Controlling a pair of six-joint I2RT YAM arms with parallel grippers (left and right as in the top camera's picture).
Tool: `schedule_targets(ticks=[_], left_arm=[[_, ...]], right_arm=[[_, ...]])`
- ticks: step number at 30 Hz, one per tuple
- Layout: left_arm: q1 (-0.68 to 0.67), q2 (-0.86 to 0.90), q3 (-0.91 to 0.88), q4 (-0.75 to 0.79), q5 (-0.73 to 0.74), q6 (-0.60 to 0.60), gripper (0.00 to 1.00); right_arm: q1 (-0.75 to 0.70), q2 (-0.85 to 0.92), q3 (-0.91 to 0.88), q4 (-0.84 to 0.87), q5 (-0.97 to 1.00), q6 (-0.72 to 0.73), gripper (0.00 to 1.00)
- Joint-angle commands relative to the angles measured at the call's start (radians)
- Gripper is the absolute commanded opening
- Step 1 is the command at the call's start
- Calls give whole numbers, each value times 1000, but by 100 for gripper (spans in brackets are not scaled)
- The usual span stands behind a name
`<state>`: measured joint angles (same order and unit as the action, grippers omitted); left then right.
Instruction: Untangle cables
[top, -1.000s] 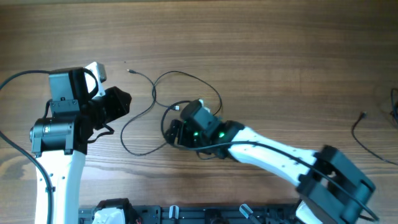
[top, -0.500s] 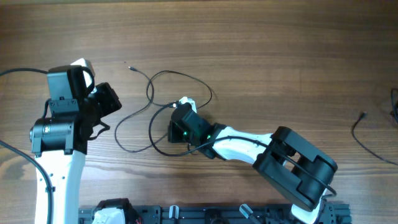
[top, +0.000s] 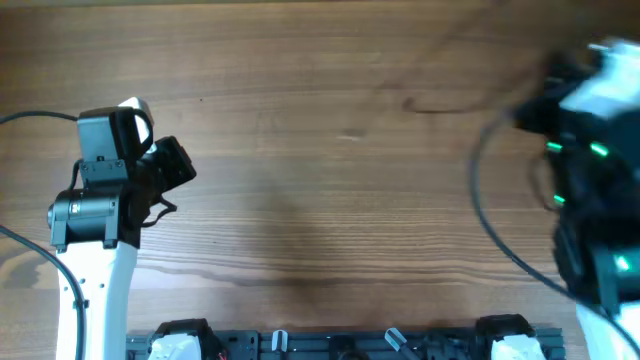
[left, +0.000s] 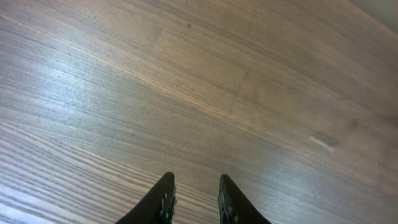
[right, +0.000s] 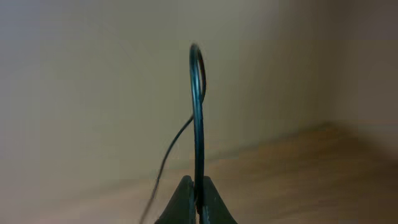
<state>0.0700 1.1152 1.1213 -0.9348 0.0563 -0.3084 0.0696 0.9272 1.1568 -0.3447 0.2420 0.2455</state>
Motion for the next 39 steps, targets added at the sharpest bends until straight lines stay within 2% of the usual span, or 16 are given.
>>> schedule_targets(ticks=[1, 5, 9, 11, 13, 16, 21, 24, 25, 26, 28, 30, 32, 33, 36, 39], left_arm=[[-3, -2, 8, 2, -10, 17, 25], [-3, -2, 8, -2, -9, 16, 25], [-3, -2, 8, -26, -9, 17, 25], [-3, -2, 8, -32, -9, 17, 25], [-3, -2, 8, -31, -9, 17, 25], [-3, -2, 8, -32, -9, 16, 25], [-3, 0, 8, -31, -9, 16, 25], [-3, 15, 8, -32, -9, 16, 25], [-3, 23, 8, -31, -8, 16, 25], [-3, 34, 8, -32, -8, 16, 25], [-3, 43, 8, -31, -1, 16, 25], [-3, 43, 8, -31, -1, 16, 25], [-3, 43, 8, -31, -1, 16, 25], [-3, 43, 8, -31, 0, 16, 25], [-3, 43, 8, -32, 14, 16, 25], [-3, 43, 8, -32, 14, 16, 25]], right_arm=[[-269, -67, 11, 19, 138, -101, 4], [-499, 29, 11, -1, 27, -96, 4], [-530, 230, 11, 47, 0, -85, 4], [-543, 400, 11, 86, -16, -83, 4], [-592, 517, 11, 91, -38, 4, 4], [-736, 658, 11, 90, -232, 116, 4], [-1000, 785, 11, 98, -479, 327, 4], [-1077, 801, 11, 97, -560, 418, 4], [-1083, 801, 11, 93, -566, 437, 19], [-1082, 801, 11, 73, -566, 473, 53], [-1077, 801, 11, 5, -565, 629, 100], [-1075, 801, 11, -88, -566, 813, 100], [-1074, 801, 11, -206, -600, 858, 100], [-1065, 801, 11, -269, -640, 833, 100], [-995, 801, 11, -353, -805, 596, 100], [-827, 801, 10, -445, -702, 446, 100]])
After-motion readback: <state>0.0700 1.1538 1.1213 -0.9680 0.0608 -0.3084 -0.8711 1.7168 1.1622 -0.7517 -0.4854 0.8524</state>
